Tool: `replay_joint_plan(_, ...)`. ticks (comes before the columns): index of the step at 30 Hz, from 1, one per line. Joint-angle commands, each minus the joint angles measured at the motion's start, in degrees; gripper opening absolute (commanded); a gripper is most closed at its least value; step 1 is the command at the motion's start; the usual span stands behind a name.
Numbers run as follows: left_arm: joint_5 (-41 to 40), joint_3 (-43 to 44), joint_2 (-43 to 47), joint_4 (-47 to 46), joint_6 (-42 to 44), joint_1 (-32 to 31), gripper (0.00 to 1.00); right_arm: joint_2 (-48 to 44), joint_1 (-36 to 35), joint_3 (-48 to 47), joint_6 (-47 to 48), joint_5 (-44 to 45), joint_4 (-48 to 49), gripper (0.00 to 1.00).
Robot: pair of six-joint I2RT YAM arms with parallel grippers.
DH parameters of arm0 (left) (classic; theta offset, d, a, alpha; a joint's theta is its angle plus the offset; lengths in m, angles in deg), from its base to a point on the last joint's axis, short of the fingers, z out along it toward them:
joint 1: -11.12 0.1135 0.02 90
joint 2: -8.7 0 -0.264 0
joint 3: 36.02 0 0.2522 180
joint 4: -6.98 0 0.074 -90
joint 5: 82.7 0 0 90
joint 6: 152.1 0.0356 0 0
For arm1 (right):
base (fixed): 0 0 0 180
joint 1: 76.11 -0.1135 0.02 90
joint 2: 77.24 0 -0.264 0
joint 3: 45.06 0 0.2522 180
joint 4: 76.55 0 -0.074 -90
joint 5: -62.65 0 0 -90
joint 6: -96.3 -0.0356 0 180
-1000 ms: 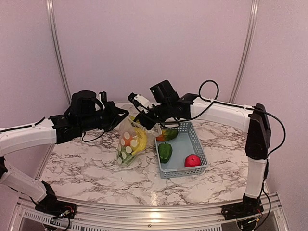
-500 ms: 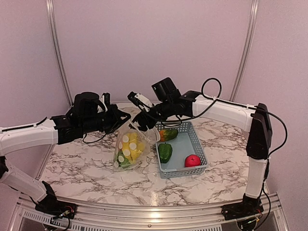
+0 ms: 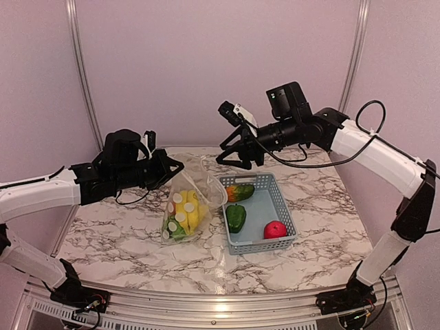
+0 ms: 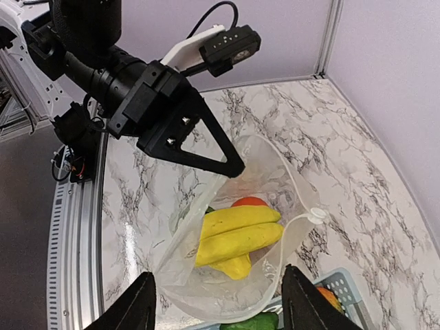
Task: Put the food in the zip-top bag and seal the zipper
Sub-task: Place the fake fruit in the zipper food storage bag, then pick up the fake fruit from the bin.
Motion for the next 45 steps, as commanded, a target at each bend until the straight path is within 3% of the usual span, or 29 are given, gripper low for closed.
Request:
replay_joint_plan(1, -1.4, 2.4, 1.7, 3.5, 3.0, 0.0, 0.00, -1.8, 6.1, 5.5, 4.7, -0.4, -4.7, 0.59)
replay_joint_plan(7, -1.6, 4.0, 1.1, 7.3, 4.9, 0.0, 0.00, -4.1, 10.1, 12.2, 9.1, 5.5, -7.1, 0.59)
replay_joint_plan(18, -2.7, 4.8, 0.8, 10.4, 7.6, 0.0, 0.00, -4.5, 10.2, 22.6, 20.5, 18.9, -13.9, 0.60)
replay_joint_plan(25, -3.2, 5.4, 1.1, 12.5, 9.7, 0.0, 0.00, -1.6, 10.0, 24.1, 23.3, 19.3, -19.6, 0.61)
replay_joint_plan(36, -3.0, 7.4, 1.1, 15.5, 12.4, 0.1, 0.00, 0.5, 9.0, 28.2, 24.7, 19.0, -21.1, 0.60)
replay_joint_plan(45, -1.1, 7.8, -0.5, 14.7, 12.9, 0.1, 0.00, 2.9, 7.3, 31.0, 23.0, 22.7, -18.6, 0.71)
